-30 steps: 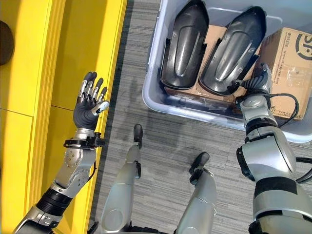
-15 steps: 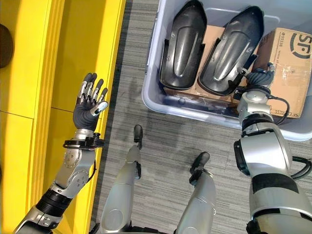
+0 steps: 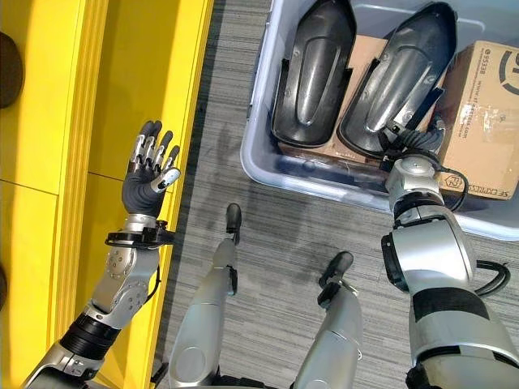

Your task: Move parts from the plastic box to the shelf.

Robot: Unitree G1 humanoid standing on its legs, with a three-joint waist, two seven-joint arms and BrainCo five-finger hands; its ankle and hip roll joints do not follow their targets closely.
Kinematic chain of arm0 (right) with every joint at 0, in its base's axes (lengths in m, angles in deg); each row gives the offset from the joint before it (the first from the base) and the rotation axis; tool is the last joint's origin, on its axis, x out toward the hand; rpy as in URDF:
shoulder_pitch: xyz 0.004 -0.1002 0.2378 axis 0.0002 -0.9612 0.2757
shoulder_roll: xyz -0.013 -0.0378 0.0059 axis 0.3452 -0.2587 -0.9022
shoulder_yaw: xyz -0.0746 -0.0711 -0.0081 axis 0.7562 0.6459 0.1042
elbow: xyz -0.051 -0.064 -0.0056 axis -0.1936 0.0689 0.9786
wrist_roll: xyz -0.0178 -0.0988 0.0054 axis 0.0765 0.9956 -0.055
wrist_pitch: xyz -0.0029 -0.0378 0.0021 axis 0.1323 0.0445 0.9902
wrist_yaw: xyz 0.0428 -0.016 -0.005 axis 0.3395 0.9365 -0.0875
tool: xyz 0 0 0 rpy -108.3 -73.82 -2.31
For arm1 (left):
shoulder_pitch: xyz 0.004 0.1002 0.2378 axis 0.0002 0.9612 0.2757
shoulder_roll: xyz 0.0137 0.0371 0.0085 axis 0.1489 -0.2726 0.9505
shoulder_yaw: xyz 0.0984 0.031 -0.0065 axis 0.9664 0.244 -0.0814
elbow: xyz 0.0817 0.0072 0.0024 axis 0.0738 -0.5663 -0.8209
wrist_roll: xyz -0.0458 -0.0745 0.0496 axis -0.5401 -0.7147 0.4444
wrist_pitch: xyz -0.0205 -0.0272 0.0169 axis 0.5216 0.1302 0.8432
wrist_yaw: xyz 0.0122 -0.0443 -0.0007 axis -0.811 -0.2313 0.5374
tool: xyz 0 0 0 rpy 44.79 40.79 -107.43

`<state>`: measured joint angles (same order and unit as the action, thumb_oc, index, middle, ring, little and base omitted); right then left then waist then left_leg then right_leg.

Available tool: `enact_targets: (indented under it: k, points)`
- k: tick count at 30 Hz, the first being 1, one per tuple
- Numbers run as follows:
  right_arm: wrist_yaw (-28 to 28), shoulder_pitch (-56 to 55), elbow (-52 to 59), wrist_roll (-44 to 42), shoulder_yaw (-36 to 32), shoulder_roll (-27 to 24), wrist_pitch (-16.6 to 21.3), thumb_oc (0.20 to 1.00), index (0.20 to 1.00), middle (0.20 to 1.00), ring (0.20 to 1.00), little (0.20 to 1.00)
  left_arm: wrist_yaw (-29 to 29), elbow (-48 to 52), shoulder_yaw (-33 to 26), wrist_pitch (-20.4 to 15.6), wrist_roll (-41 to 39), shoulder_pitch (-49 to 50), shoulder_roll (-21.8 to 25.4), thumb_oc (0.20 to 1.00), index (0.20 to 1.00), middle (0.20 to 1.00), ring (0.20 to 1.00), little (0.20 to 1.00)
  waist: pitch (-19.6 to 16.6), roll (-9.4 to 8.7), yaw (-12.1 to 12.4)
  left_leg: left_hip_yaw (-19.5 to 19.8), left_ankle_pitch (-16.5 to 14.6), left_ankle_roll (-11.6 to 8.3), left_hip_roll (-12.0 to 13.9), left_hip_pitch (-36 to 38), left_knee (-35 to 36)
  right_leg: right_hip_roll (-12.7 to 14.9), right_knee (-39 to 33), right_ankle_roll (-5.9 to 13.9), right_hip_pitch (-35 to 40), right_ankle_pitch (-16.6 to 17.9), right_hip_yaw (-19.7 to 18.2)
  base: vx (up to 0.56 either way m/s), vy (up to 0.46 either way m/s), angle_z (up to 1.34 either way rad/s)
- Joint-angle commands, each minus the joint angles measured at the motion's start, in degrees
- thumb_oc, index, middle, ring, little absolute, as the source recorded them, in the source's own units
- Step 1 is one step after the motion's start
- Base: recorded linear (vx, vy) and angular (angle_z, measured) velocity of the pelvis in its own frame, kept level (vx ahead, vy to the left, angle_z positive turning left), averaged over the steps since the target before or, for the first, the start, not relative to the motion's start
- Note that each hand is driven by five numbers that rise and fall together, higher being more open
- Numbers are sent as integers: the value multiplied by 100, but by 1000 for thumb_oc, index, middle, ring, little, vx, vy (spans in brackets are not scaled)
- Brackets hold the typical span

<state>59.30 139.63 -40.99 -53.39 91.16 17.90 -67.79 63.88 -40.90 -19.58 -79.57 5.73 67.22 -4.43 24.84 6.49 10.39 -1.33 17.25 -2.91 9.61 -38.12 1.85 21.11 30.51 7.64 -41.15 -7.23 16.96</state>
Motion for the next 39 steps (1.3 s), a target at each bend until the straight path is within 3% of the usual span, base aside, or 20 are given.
enact_targets:
  k: [1, 6, 7, 8, 9, 10, 11, 27, 39]
  points:
    - [-85, 381, 72, 76, 128, -329, 56, 1000, 1000, 1000, 1000, 1000, 25, 578, -31, -295, 95, -327, 246, 1000, 1000, 1000, 1000, 1000, 436, 5, 90, 263, -1289, -525, 186, 773, -399, -67, -1749, 375, 524, 1242, -349, -2, 30, 0]
    - [-70, 392, 34, 183, 185, -365, 25, 1000, 1000, 1000, 1000, 1000, 45, 652, -34, -295, 124, -241, 266, 1000, 1000, 1000, 1000, 1000, 495, 45, 76, 271, -1423, -494, 142, 519, -686, -41, -1616, 363, 321, 1214, -424, 0, 0, 0]
    - [-57, 398, 36, 195, 195, -364, 19, 928, 928, 928, 928, 928, 38, 666, -16, -295, 116, -237, 264, 1000, 1000, 1000, 1000, 1000, 495, 50, 73, 283, -1447, -491, 133, 466, -738, -34, -1591, 357, 281, 1206, -429, 10, 6, 4]
    - [-56, 413, 58, 201, 223, -357, 24, 736, 736, 736, 736, 736, 36, 679, -14, -296, 112, -232, 274, 1000, 1000, 1000, 1000, 1000, 495, 62, 67, 289, -1487, -481, 120, 386, -823, -22, -1542, 357, 208, 1198, -459, 14, 12, 6]
    - [-42, 415, 84, 219, 246, -334, 28, 429, 429, 429, 429, 429, 25, 682, -4, -294, 105, -231, 269, 1000, 1000, 1000, 1000, 1000, 495, 71, 71, 293, -1516, -474, 88, 293, -894, -15, -1528, 355, 169, 1190, -474, 16, 19, 5]
    - [-37, 413, 106, 226, 255, -335, 32, 235, 235, 235, 235, 235, 23, 690, -13, -295, 100, -216, 268, 1000, 1000, 1000, 1000, 1000, 495, 75, 74, 296, -1526, -469, 79, 260, -917, -8, -1525, 355, 158, 1190, -470, 0, 0, 0]
    - [-29, 408, 118, 243, 263, -330, 30, 200, 200, 200, 200, 200, 24, 700, -14, -296, 98, -211, 263, 1000, 1000, 1000, 1000, 1000, 495, 80, 76, 299, -1540, -465, 74, 235, -944, -1, -1518, 357, 151, 1191, -475, 0, 0, 0]
    - [-44, 319, 223, 454, 319, -292, 56, 200, 200, 200, 200, 200, -31, 704, -78, -335, 38, -133, 294, 1000, 1000, 1000, 1000, 1000, 495, 19, 29, 266, -1643, -416, 6, 395, -1008, 48, -1527, 361, 341, 1194, -485, 0, 0, 0]
    - [-15, -8, 623, -185, -132, -268, 373, 200, 200, 200, 200, 200, -151, 674, -118, -348, -59, -49, 358, 1000, 1000, 1000, 1000, 1000, 481, -112, -49, 246, -1706, -424, 9, 736, -1048, 35, -1627, 377, 724, 1248, -477, 0, 0, 0]
